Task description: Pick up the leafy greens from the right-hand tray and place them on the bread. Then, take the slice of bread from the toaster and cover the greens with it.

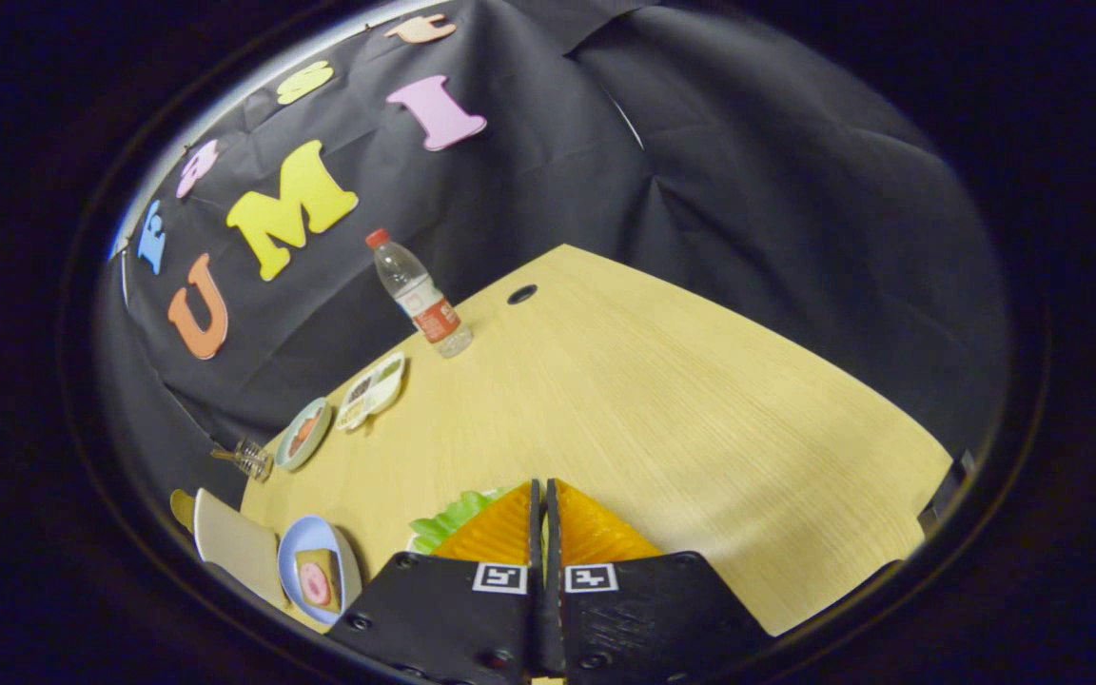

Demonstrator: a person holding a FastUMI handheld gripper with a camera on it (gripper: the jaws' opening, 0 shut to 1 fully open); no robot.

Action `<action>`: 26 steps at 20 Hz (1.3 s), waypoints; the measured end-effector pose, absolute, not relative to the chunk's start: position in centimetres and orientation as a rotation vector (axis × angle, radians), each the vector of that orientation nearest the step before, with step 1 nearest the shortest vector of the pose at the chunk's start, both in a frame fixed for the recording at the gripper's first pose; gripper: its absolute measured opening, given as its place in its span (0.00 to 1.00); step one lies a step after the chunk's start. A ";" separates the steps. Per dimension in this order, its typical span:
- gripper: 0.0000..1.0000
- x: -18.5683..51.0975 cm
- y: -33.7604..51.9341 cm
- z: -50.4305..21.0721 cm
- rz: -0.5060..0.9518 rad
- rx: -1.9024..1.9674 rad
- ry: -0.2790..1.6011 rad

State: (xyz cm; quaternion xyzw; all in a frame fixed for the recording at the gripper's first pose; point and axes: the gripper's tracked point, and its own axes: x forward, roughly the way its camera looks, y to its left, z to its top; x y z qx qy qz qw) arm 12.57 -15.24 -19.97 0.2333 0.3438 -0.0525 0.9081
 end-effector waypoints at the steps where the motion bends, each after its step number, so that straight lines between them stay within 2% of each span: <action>1: 0.00 12.6 -14.8 -19.0 -0.098 0.478 0.686; 15: 0.00 10.4 -3.4 -5.1 0.076 0.443 0.433; 21: 0.00 9.6 5.6 -2.9 0.162 0.430 0.399; 26: 0.00 9.1 13.0 -4.1 0.205 0.496 0.413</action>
